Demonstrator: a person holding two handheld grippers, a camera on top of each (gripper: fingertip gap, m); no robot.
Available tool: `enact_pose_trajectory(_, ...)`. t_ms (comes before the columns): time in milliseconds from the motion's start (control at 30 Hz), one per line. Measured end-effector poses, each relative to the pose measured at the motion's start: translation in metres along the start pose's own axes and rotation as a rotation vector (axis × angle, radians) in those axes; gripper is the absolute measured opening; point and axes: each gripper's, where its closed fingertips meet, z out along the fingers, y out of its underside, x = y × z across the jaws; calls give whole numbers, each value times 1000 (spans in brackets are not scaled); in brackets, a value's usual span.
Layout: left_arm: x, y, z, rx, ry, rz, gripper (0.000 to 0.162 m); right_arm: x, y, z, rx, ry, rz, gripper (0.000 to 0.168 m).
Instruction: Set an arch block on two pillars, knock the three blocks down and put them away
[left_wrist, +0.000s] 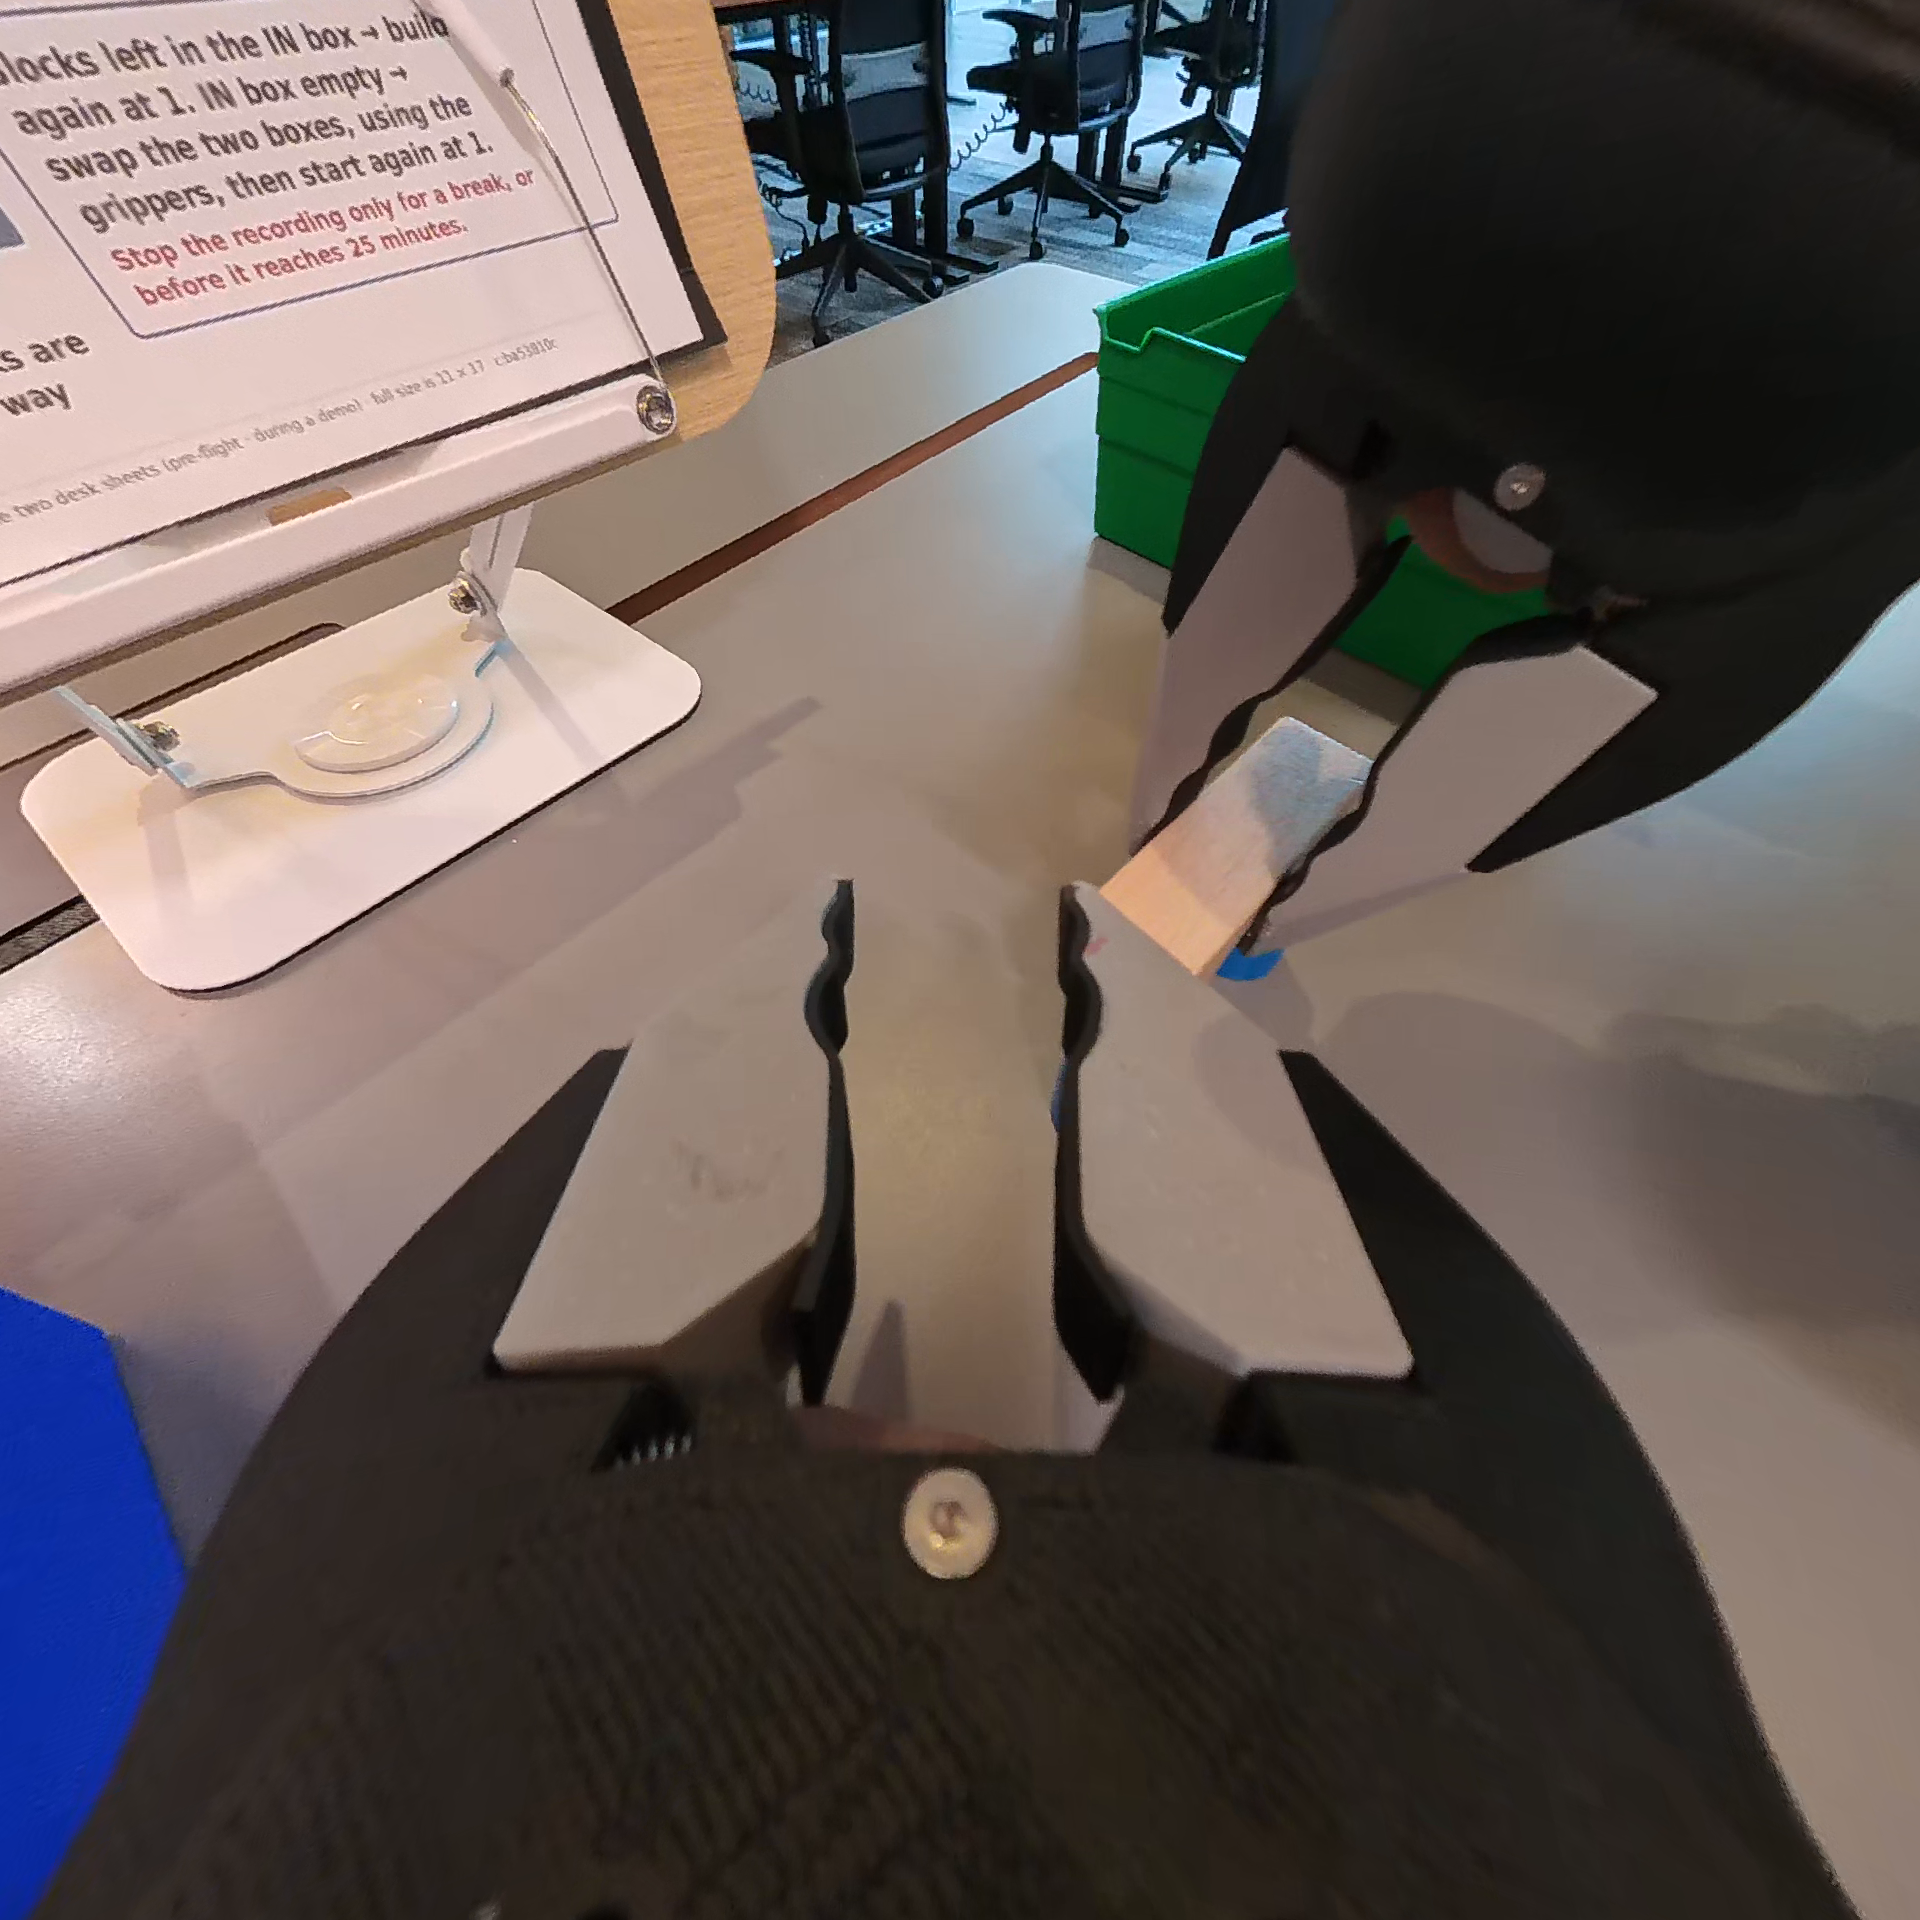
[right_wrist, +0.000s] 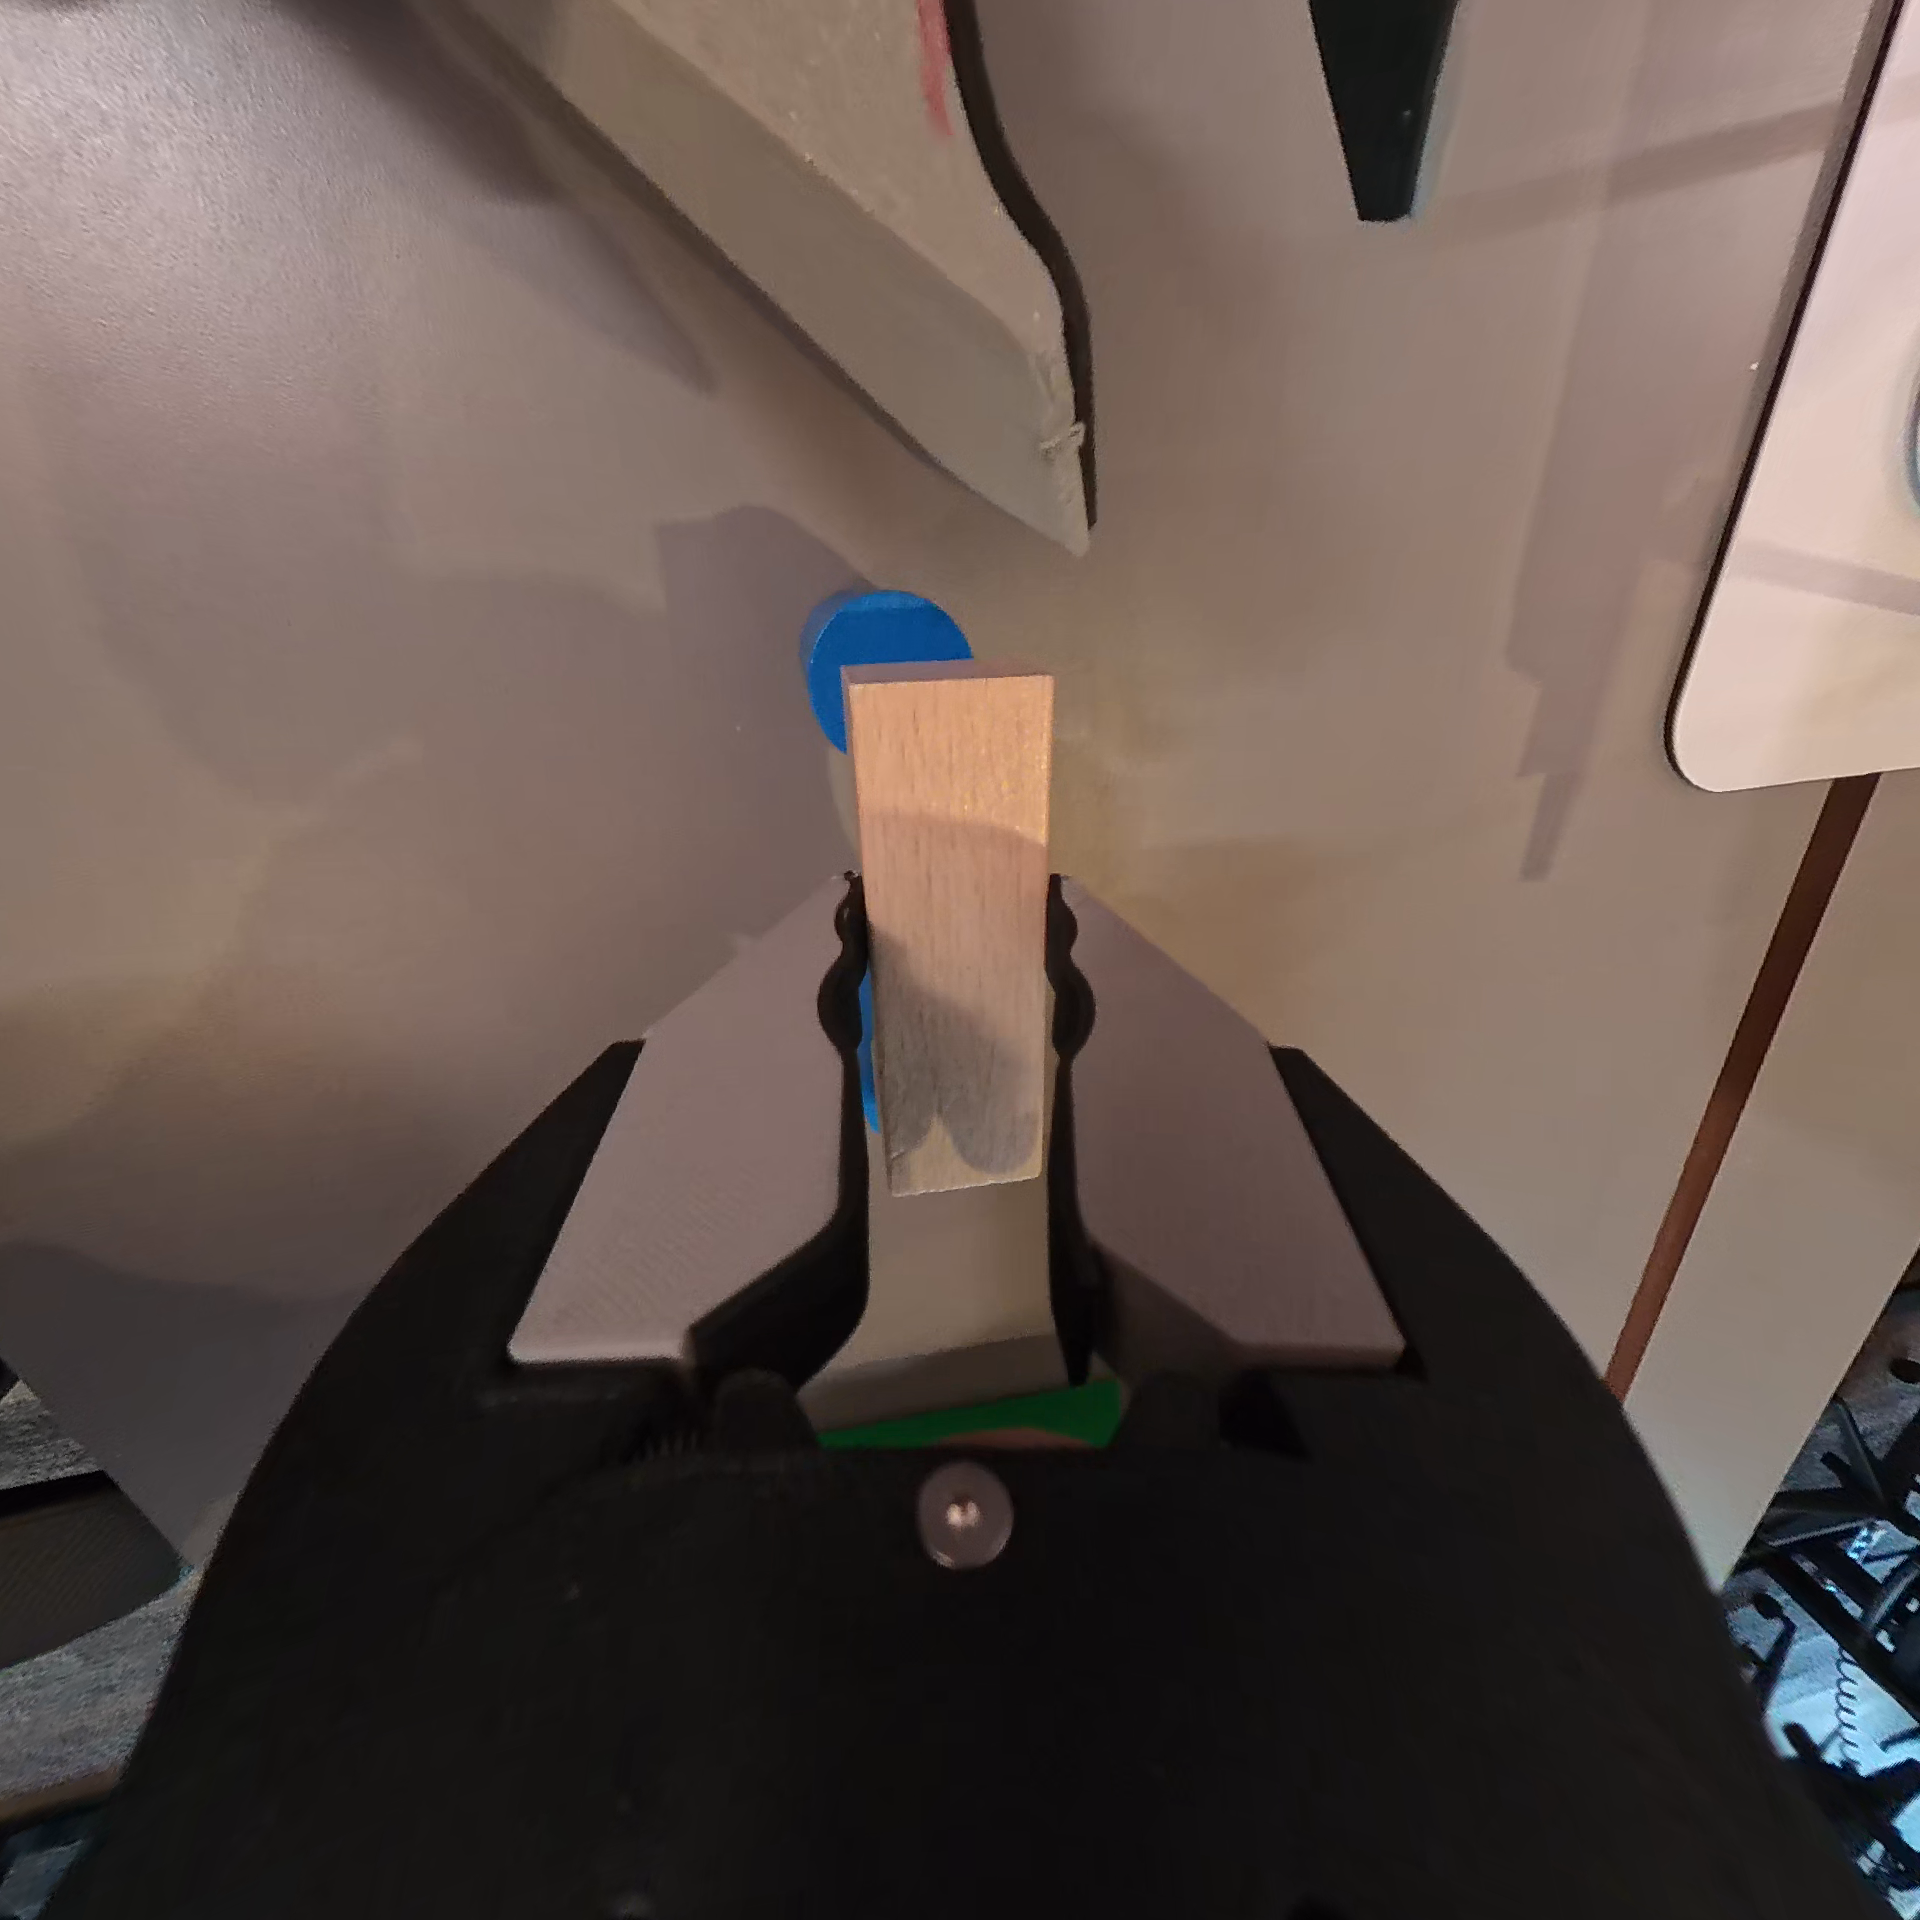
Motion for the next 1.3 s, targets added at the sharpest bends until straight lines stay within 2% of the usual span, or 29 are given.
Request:
enact_pose_trajectory(467, 1, 2, 0, -6, 9, -2, 38, -1, -3, -4, 33, -9, 7, 36)
enact_pose_trajectory(633, -1, 1, -1, -3, 10, -14, 38, 7, -6, -24, 106, 43, 41, 43)
enact_pose_trajectory(733, -4, 1, -2, 0, 4, -27, 39, 12, -11, -54, 259, 135, 106, 38)
enact_pose_trajectory(833, -8, 4, -2, -11, -13, -42, 38, 13, -13, -89, 513, 288, 236, 32)
enact_pose_trajectory(967, -13, 9, 0, -33, -35, -52, 38, -9, 5, -102, 836, 386, 399, 24)
enact_pose_trajectory(1067, -18, 23, 3, -99, -70, -36, 38, -29, 23, -79, 1017, 340, 525, 15)
enact_pose_trajectory(1167, -31, 52, 4, -202, -172, -19, 38, -27, 59, -43, 950, 459, 623, 13)
enact_pose_trajectory(1233, -27, 79, 4, -270, -184, -60, 36, -25, 85, -30, 865, 558, 663, 7)
enact_pose_trajectory(1300, -26, 110, 2, -374, -210, -72, 21, -24, 99, -35, 852, 604, 716, 12)
